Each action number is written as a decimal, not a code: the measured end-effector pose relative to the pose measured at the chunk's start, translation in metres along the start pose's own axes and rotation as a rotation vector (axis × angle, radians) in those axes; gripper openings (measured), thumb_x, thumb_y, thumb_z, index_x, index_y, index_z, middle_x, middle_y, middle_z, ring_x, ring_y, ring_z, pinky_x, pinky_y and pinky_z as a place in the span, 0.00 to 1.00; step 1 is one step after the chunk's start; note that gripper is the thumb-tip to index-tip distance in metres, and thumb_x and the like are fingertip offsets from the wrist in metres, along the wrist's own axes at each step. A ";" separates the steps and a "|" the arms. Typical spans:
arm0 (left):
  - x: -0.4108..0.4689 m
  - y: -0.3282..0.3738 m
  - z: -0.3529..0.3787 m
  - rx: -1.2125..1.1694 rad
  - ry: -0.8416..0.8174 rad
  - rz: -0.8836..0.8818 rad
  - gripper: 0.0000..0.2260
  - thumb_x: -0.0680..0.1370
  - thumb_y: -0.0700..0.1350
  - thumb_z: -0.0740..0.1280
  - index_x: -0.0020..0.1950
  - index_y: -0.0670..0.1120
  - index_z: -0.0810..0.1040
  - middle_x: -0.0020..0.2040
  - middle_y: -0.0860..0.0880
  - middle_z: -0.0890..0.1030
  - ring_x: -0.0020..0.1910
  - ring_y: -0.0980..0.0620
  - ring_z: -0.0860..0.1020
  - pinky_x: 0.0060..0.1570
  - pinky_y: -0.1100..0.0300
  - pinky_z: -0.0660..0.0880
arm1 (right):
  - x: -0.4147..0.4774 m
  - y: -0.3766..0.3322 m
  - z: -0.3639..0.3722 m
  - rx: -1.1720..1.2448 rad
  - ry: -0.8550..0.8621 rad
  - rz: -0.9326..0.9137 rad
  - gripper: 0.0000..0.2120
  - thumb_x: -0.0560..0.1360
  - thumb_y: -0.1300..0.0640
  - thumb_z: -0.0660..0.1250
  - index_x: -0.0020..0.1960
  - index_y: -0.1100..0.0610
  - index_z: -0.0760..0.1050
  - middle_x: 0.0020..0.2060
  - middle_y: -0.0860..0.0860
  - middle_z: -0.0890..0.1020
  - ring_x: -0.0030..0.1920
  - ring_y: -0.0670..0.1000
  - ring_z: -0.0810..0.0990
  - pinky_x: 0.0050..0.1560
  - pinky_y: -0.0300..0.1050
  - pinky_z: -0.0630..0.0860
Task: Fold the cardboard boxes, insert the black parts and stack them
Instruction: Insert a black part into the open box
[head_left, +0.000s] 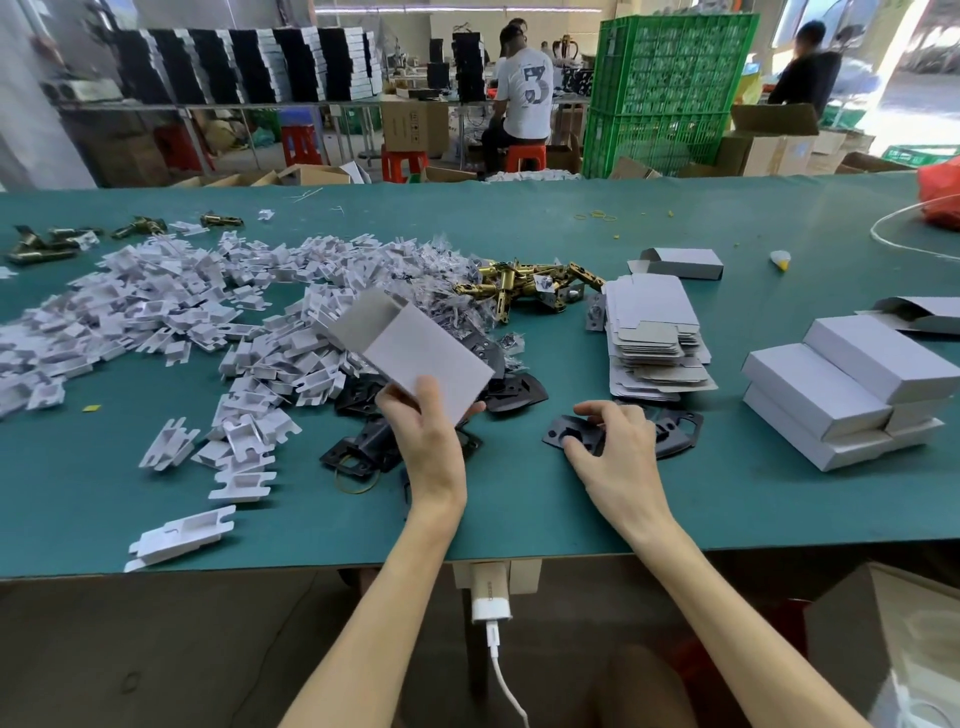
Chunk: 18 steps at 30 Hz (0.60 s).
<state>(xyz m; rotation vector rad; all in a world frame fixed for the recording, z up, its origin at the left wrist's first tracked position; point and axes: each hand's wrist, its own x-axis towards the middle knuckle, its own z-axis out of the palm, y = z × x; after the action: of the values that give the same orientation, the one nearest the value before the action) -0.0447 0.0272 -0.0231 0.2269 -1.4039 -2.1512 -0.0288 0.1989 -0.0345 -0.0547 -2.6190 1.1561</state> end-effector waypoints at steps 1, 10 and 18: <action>0.001 0.002 0.001 -0.021 0.029 0.006 0.04 0.87 0.44 0.59 0.60 0.50 0.65 0.61 0.48 0.75 0.54 0.54 0.81 0.48 0.49 0.84 | -0.001 -0.001 0.000 -0.030 0.009 -0.005 0.16 0.77 0.58 0.70 0.65 0.54 0.76 0.58 0.52 0.74 0.64 0.55 0.67 0.66 0.47 0.64; 0.003 0.003 0.004 0.035 0.109 0.000 0.06 0.87 0.43 0.60 0.55 0.52 0.64 0.63 0.44 0.73 0.59 0.45 0.78 0.43 0.57 0.83 | 0.003 -0.016 0.006 -0.148 -0.057 -0.136 0.18 0.80 0.58 0.67 0.69 0.53 0.73 0.65 0.50 0.73 0.68 0.52 0.65 0.67 0.50 0.60; 0.007 -0.004 0.002 0.047 0.158 -0.049 0.10 0.87 0.45 0.59 0.65 0.43 0.64 0.60 0.48 0.75 0.53 0.50 0.80 0.40 0.59 0.81 | 0.094 -0.074 0.040 -0.118 -0.243 -0.172 0.23 0.83 0.54 0.62 0.77 0.56 0.66 0.72 0.58 0.69 0.73 0.60 0.63 0.72 0.54 0.62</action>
<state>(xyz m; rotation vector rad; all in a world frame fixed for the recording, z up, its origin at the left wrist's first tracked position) -0.0531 0.0263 -0.0247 0.4435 -1.3720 -2.0914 -0.1238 0.1336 0.0163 0.3000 -2.8329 1.0047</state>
